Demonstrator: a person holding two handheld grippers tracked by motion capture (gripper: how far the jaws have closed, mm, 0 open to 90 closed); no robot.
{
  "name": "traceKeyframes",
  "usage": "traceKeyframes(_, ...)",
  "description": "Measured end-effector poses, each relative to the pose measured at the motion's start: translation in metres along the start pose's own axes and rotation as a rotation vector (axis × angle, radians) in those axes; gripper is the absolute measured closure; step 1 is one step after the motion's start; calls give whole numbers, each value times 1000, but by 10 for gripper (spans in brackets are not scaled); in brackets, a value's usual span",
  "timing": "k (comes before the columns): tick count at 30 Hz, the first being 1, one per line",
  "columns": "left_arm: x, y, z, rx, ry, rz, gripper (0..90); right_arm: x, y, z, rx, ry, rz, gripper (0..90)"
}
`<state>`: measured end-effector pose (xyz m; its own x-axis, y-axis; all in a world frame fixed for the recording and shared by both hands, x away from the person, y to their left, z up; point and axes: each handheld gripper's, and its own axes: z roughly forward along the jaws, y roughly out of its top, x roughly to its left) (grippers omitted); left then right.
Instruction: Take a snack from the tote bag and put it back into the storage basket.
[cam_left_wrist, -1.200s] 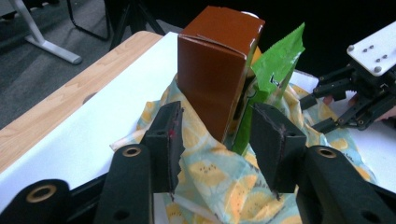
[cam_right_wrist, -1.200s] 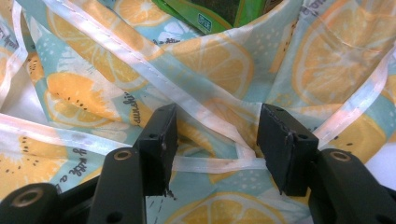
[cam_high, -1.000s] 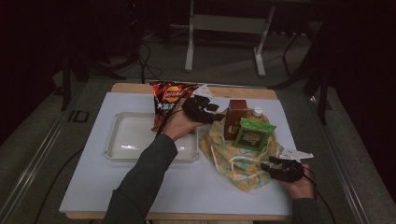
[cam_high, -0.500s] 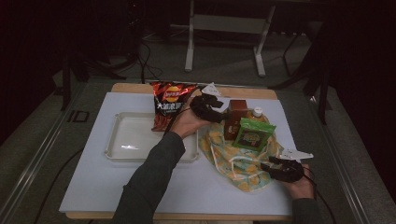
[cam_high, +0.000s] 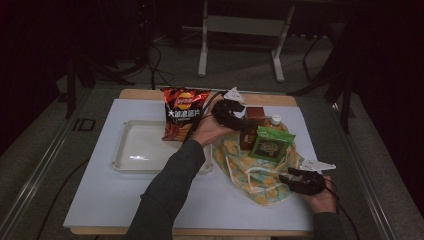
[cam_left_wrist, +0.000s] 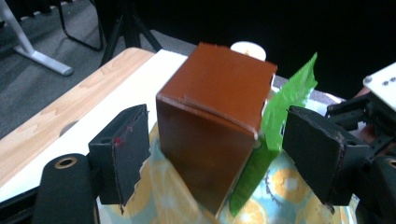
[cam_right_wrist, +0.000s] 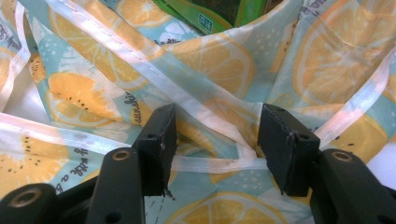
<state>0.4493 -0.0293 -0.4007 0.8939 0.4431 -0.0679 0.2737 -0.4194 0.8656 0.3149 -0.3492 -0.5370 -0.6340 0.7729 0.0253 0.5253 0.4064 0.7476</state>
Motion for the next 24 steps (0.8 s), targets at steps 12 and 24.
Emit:
traceKeyframes(12,2,-2,23,-11,-3,-14,279,-1,0,0,-1,6,5,469)
traceKeyframes(24,-8,1,22,-30,9,34,382,-1,0,0,-1,5,5,469)
